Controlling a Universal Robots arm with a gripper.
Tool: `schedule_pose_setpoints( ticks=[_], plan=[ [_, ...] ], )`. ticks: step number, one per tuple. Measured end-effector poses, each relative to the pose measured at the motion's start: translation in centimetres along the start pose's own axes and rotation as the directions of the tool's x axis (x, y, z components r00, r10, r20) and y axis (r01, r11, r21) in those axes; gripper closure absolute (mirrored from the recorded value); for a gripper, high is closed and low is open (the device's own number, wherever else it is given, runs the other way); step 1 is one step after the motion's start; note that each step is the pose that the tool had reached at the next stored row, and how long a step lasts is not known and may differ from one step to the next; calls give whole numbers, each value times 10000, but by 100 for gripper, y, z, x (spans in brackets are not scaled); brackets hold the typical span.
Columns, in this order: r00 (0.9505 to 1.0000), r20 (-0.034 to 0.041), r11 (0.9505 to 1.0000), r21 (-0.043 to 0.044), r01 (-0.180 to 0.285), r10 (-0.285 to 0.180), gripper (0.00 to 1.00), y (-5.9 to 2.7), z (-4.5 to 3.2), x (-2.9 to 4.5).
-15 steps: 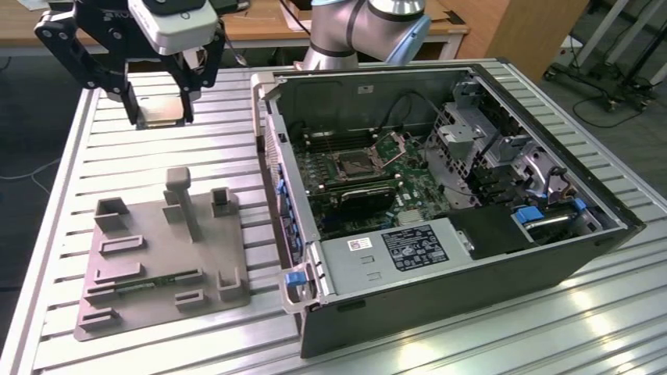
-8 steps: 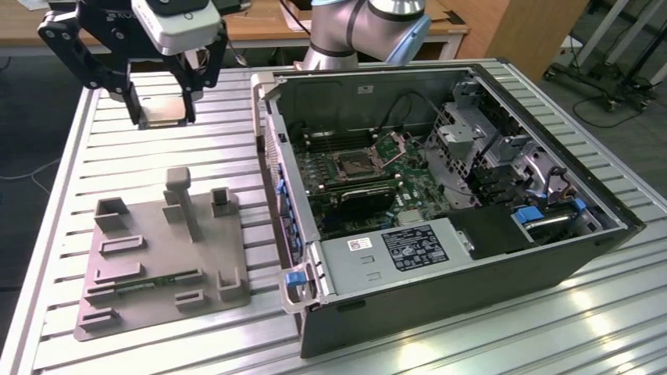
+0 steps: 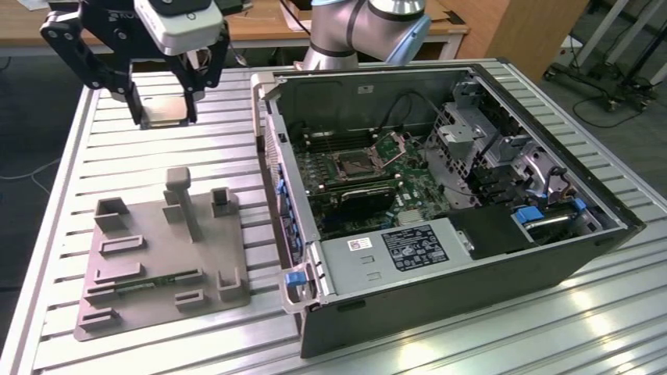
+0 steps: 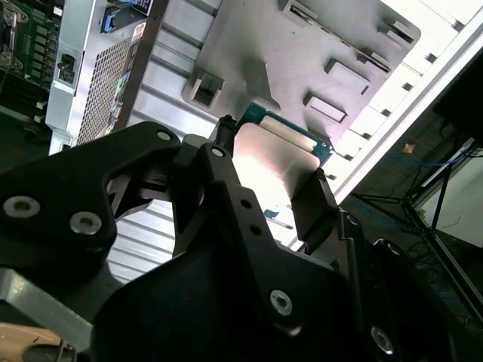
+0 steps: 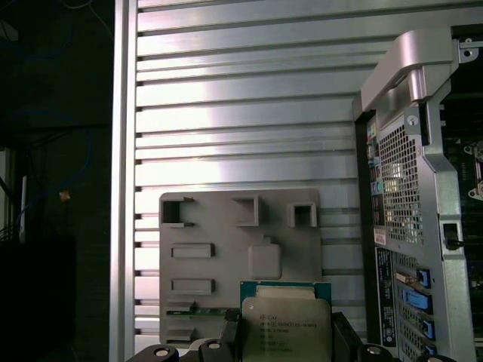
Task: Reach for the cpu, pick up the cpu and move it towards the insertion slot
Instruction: 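Pick up the cpu and move it towards the insertion slot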
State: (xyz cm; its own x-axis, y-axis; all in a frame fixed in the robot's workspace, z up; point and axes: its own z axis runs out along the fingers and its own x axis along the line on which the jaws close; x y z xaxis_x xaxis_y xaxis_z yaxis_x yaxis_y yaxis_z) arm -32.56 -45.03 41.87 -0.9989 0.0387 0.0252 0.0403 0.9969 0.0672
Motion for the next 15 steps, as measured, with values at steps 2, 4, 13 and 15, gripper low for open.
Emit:
schedule_pose_setpoints(
  ticks=[2,4,13,15],
  plan=[
    [10000,0,10000,-1,0,0,46,0,1,-4],
    [10000,1,10000,0,0,0,46,0,1,-8],
    [10000,0,10000,-4,0,0,46,1,3,-37],
    [10000,0,10000,-4,0,0,46,1,4,-42]
  ],
)
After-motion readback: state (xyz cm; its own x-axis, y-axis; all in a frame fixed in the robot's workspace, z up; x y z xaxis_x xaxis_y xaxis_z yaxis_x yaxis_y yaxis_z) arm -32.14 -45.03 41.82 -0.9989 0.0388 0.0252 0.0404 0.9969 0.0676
